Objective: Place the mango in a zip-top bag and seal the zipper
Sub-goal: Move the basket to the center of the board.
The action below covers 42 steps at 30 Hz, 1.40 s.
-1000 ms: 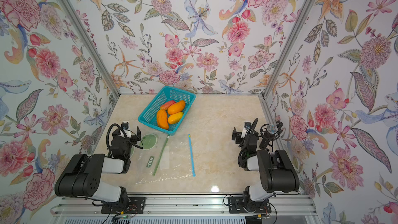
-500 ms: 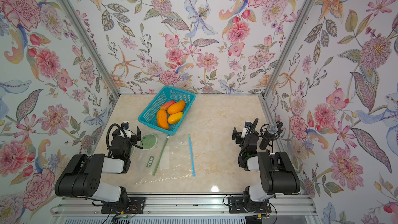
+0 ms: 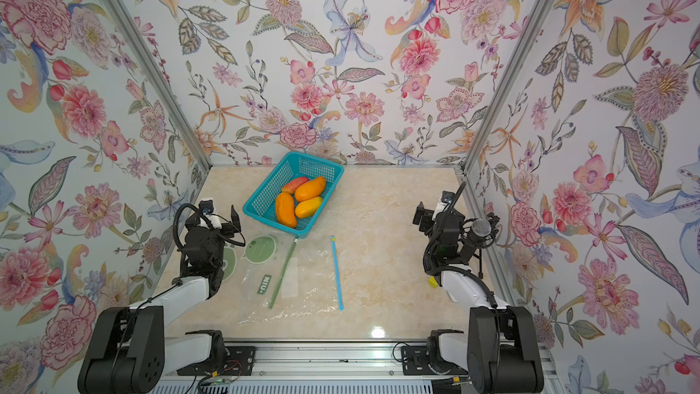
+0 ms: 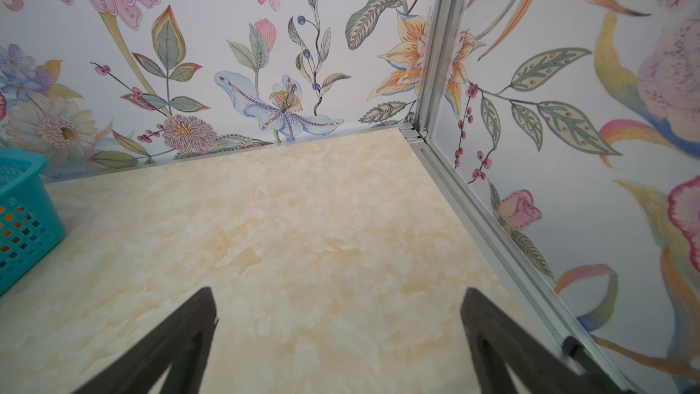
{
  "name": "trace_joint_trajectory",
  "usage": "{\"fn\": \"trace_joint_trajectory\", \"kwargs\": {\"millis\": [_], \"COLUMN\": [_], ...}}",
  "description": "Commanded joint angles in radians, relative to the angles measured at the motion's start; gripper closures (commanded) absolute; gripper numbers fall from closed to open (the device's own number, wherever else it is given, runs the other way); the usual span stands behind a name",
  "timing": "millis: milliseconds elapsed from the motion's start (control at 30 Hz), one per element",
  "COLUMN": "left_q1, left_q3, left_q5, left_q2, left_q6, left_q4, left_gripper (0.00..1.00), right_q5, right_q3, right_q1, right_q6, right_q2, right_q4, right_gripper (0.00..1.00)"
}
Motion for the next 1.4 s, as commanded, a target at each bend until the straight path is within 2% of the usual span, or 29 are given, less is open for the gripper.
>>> {"fn": "trace_joint_trajectory", "kwargs": {"millis": [0,133,333,467,767,967,1200,1367], "left_q1": [-0.011,-0.013,-0.015,-0.014,-0.019,-0.035,-0.067,-0.084], "left_q3": [0.041,0.076,0.122,0.152,0.200,0.230,0.275,0.312], "left_q5": [-0.057,-0.094,-0.137,-0.142,-0.049,-0.001,-0.009,-0.005], "left_q2": [-0.043,-0.057,-0.053,-0.047,-0.008,0.047,0.103,0.135], "left_q6": [-0.089,-0.145,-0.224,-0.286,-0.336,-0.354,-0.383,-0.434], "left_q4": [-0.097,-0.148,-0.217,-0.254,-0.283,-0.294,-0.323,-0.399], "left_gripper": [0.01,0.01,0.01,0.01,0.01,0.01,0.01,0.01], "right_q5": [0.049,0.067,0.036,-0.018,-0.131,-0.227,-0.237,-0.239], "right_q3": [0.146,0.306,0.574,0.807,1.458,1.761,1.889,1.893], "right_q1": [0.084,0.224,0.356,0.404,0.385,0.368,0.374,0.375], "right_q6": [0.098,0.169,0.204,0.200,0.120,0.164,0.214,0.219], "right_q2": [0.031,0.142,0.382,0.584,1.053,1.271,1.390,1.406], "right_q4": [-0.328,-0.428,-0.501,-0.558,-0.788,-0.876,-0.905,-0.917], "right_gripper": [0.08,0.11,0.13,0.16,0.21,0.28,0.29,0.41]}}
